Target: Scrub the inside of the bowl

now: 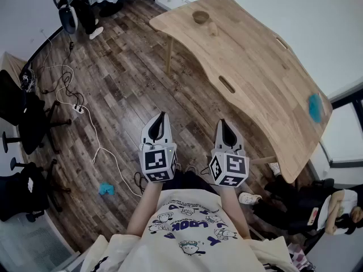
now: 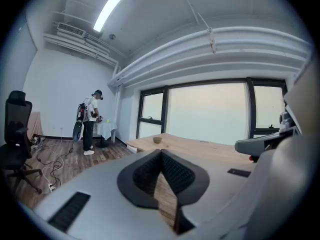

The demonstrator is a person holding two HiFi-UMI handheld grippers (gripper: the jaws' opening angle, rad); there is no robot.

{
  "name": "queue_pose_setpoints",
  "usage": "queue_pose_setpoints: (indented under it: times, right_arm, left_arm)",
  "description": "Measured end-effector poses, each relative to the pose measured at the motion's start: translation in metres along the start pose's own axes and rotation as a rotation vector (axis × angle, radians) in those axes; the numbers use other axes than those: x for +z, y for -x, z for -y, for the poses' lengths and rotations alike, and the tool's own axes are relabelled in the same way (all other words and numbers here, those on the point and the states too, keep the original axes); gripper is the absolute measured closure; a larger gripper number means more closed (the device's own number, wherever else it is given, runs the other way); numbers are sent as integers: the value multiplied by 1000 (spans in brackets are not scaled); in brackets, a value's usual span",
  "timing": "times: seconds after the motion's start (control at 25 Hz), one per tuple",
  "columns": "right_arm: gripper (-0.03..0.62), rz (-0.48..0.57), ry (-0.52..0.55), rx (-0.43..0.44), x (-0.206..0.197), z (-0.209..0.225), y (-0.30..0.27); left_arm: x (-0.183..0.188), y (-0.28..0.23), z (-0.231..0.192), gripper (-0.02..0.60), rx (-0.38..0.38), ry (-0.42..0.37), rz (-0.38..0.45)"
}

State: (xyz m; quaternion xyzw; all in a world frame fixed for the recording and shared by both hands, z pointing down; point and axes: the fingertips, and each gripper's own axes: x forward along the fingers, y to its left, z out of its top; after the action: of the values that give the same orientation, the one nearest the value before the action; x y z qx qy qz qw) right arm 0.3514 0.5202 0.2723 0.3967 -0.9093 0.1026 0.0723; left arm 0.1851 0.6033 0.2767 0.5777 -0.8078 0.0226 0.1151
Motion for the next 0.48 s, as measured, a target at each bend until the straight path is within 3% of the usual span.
queue_pose_setpoints:
  times: [0.48]
  right_arm:
    - [588, 14, -19, 18, -2, 3, -3]
  left_arm:
    - [-1, -3, 5, 555, 2, -14, 6]
